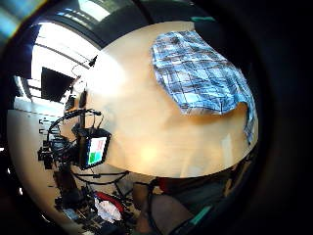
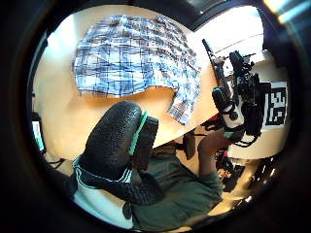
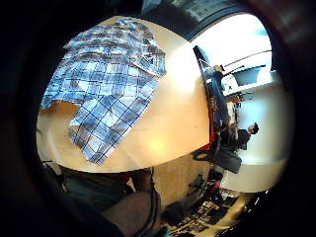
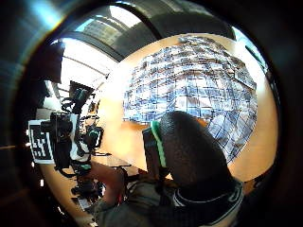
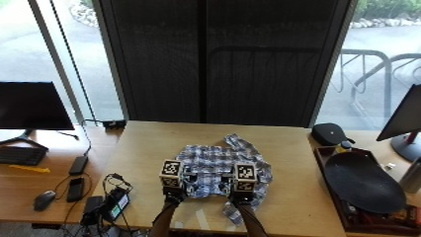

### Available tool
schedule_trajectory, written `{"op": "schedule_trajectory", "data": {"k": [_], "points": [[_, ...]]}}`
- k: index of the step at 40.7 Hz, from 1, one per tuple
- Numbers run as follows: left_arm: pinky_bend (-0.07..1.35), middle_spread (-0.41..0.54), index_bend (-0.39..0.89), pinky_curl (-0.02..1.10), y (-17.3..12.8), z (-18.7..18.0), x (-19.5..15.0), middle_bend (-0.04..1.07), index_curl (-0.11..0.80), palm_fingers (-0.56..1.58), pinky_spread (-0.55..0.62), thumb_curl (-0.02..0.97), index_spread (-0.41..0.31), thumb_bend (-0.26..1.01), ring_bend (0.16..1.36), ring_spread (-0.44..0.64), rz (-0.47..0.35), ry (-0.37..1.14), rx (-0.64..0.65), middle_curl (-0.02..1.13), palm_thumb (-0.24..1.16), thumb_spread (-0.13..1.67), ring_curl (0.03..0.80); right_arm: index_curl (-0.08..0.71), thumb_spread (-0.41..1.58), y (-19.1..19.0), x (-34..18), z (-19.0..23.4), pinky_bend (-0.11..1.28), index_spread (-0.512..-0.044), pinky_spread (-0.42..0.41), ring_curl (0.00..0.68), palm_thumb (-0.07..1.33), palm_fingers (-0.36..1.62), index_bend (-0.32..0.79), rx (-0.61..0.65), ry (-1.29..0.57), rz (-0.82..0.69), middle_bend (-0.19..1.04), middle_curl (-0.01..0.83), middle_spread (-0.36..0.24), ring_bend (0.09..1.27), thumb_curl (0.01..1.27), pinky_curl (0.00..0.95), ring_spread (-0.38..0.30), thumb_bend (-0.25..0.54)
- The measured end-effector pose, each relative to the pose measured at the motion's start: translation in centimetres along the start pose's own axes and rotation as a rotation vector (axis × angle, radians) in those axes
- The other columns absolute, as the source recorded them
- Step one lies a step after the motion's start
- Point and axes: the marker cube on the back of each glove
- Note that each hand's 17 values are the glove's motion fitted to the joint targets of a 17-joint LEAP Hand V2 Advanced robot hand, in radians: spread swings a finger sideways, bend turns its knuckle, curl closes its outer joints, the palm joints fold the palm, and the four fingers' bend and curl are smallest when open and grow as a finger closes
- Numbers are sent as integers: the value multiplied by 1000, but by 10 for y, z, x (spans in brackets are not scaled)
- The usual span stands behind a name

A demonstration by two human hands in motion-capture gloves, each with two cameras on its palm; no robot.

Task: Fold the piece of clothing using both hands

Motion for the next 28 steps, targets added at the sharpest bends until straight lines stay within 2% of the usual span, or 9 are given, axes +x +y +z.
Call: {"op": "schedule_trajectory", "data": {"k": [1, 4, 10, 18, 28], "points": [[363, 8, 104, 59, 0, 0, 0, 233, 26, 441, 136, 45, -45, 79, 433, 96, 1, 1, -1, 62, 141, 431, 83, 30, 456, 1, 0, 0, 496, -176, 128, 36, 228, 250, 127, 0, -1, -1, 158, 32, 5, 236, 50, 111, 61, 149], [402, 11, 110, 111, 0, 1, 3, 234, 53, 408, 194, 72, -62, 74, 476, 132, 8, 6, 7, 120, 154, 622, 143, 67, 679, 2, 1, -1, 550, -238, 175, 72, 252, 216, 135, 5, -3, 2, 162, 59, 7, 256, 76, 169, 85, 160], [441, 15, 123, 162, -1, 3, 6, 236, 96, 364, 268, 118, -80, 50, 518, 176, 20, 4, 10, 188, 163, 855, 198, 115, 965, 2, 6, -1, 597, -306, 226, 116, 267, 172, 140, 25, 1, 18, 177, 106, 10, 285, 121, 228, 116, 153], [464, 17, 133, 195, -4, 7, 5, 237, 142, 333, 316, 169, -90, 11, 542, 201, 15, 2, -7, 244, 171, 997, 228, 158, 1149, -2, 9, 0, 619, -343, 253, 146, 272, 141, 145, 30, -11, 14, 184, 156, 11, 301, 166, 264, 136, 123], [476, 25, 137, 225, -4, 11, 6, 236, 188, 311, 341, 215, -94, -18, 559, 212, 21, 4, -6, 293, 175, 1063, 252, 193, 1241, 1, 12, 2, 632, -358, 264, 177, 280, 117, 144, 13, 5, 16, 185, 203, 11, 317, 209, 291, 146, 81]]}}
